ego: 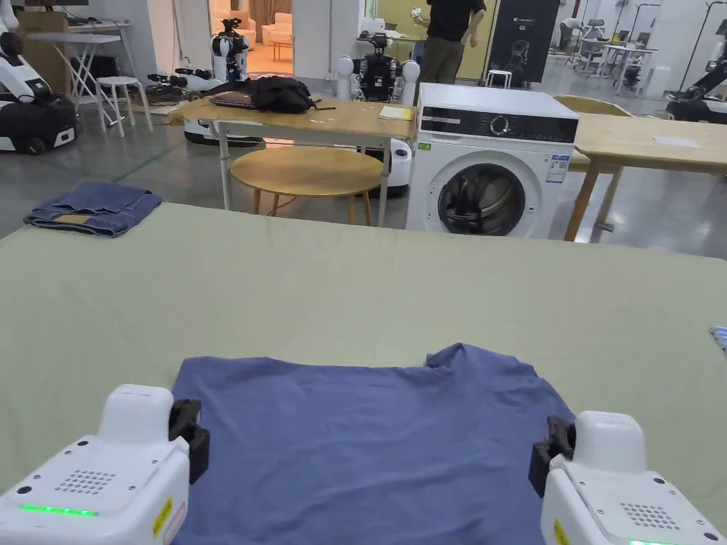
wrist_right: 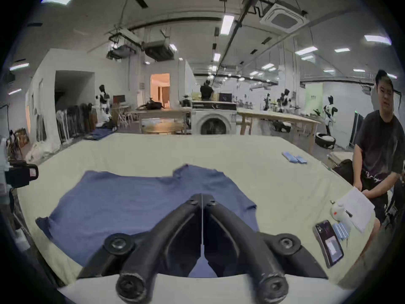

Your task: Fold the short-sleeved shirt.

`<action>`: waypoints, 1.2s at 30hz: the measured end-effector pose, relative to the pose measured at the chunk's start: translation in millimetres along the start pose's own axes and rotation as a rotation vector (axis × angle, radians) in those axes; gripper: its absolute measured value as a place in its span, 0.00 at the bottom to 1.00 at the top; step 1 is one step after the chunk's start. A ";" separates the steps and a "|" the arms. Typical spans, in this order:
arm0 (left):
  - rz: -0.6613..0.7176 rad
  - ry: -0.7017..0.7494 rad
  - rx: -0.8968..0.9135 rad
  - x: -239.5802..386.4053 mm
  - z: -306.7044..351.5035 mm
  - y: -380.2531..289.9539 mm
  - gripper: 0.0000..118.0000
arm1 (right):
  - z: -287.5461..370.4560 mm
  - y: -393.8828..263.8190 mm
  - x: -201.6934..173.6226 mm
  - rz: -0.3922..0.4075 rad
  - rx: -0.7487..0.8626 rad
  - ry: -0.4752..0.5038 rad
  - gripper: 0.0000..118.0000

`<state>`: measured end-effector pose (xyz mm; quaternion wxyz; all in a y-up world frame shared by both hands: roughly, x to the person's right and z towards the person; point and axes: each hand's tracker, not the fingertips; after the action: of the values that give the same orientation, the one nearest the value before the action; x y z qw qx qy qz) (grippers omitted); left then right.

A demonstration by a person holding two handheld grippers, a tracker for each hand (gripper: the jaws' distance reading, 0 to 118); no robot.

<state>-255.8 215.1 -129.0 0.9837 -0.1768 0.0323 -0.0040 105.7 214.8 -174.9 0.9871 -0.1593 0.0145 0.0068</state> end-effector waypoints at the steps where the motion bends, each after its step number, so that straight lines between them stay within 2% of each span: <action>1: 0.004 -0.019 -0.006 -0.6 -1.4 1.5 0.00 | -2.3 2.4 -6.8 0.016 -0.010 0.014 0.00; 6: 0.000 -0.031 -0.059 -15.1 -24.1 1.6 0.00 | -15.4 1.7 -24.3 0.001 -0.043 0.082 0.00; 9: 0.012 -0.037 -0.162 -44.8 -62.1 9.7 0.00 | -28.2 -4.7 -26.4 0.006 -0.080 0.094 0.00; 14: 0.098 -0.061 -0.282 -106.2 -146.9 41.4 0.00 | -48.3 -12.5 -22.5 0.022 -0.132 0.096 0.00; 20: 0.151 -0.088 -0.448 -142.3 -254.6 74.3 0.00 | -74.6 -19.8 -11.6 0.027 -0.197 0.071 0.00; 21: 0.164 -0.095 -0.496 -145.8 -272.4 76.4 0.05 | -78.3 -21.0 -9.2 0.028 -0.207 0.064 0.00; 23: 0.205 -0.120 -0.563 -151.6 -300.2 76.1 0.32 | -84.7 -22.9 -5.3 0.023 -0.220 0.057 0.00; 25: 0.236 -0.131 -0.627 -149.4 -319.3 72.8 0.41 | -89.3 -23.7 -1.3 0.026 -0.235 0.049 0.00; 26: 0.234 -0.108 -0.651 -148.7 -327.0 70.0 0.54 | -90.4 -24.0 0.2 0.028 -0.237 0.046 0.00; 27: 0.231 -0.084 -0.676 -145.4 -332.6 66.1 0.60 | -91.2 -24.2 1.0 0.032 -0.240 0.039 0.00; 30: 0.208 -0.039 -0.757 -135.6 -348.1 50.4 0.60 | -93.7 -25.1 5.6 0.037 -0.251 0.028 0.00; 33: 0.123 0.003 -0.837 -135.9 -374.5 25.5 0.60 | -94.9 -27.7 7.6 0.040 -0.262 0.023 0.00; 35: 0.068 0.041 -0.760 -120.2 -366.4 29.3 0.58 | -95.0 -29.6 9.7 0.041 -0.270 0.020 0.00; 36: 0.057 0.069 -0.761 -116.7 -365.9 29.3 0.53 | -94.4 -31.1 11.3 0.040 -0.271 0.020 0.00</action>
<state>-396.1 117.7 -474.2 0.8458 -0.5281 0.0697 0.0297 115.0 155.7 -255.0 0.9560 -0.2909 0.0264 0.0269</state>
